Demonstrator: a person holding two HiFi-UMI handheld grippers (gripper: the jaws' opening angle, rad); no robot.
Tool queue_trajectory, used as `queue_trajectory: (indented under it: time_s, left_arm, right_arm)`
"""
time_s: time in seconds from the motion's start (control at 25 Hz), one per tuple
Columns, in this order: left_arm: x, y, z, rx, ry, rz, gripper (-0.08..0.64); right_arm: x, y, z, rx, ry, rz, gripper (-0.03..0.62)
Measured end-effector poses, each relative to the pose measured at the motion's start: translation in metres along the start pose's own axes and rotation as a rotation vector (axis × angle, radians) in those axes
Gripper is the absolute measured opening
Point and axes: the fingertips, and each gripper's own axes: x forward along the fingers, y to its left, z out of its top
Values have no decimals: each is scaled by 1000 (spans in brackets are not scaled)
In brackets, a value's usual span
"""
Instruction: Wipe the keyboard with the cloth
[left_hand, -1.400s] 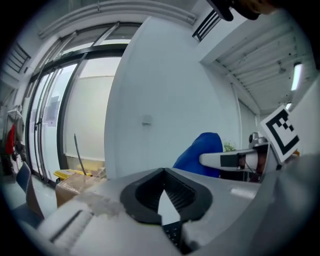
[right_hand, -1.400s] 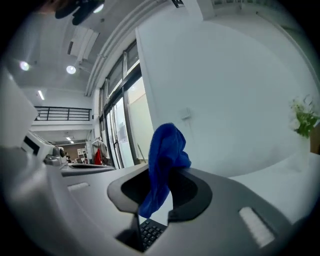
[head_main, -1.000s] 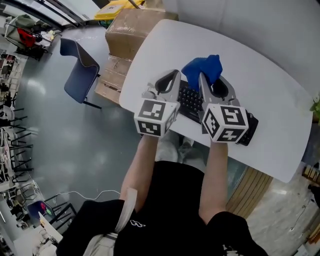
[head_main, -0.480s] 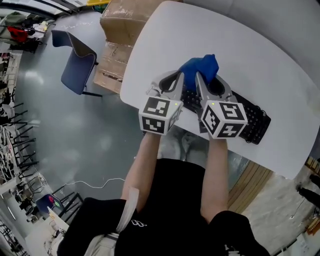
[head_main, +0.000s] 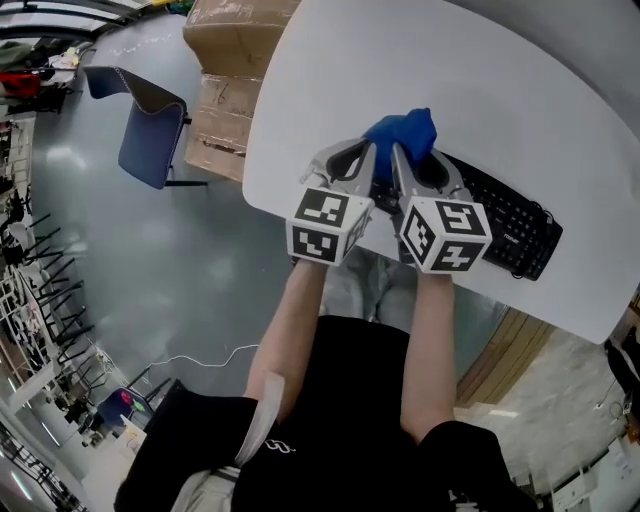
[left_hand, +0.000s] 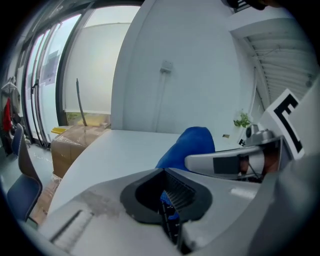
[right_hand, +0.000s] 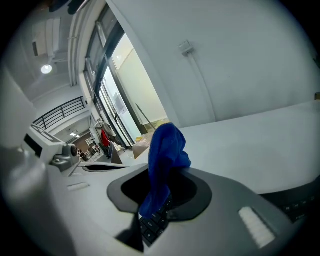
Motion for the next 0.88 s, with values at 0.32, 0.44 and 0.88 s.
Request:
queue_trajectory:
  time_s: [0.32,0.44,0.88]
  left_arm:
    - [15,7,-19,13,69,-22,-4]
    - [21,5,-24,19,88,-34,-4]
    - [33,7,-39,-24,121,-51,-4]
  right_arm:
    - [13,-5,-20,33,29,-47,91]
    - [14,-9,-29,34,44,-68,91]
    - [15,-19,-45,-29,97,-120,91]
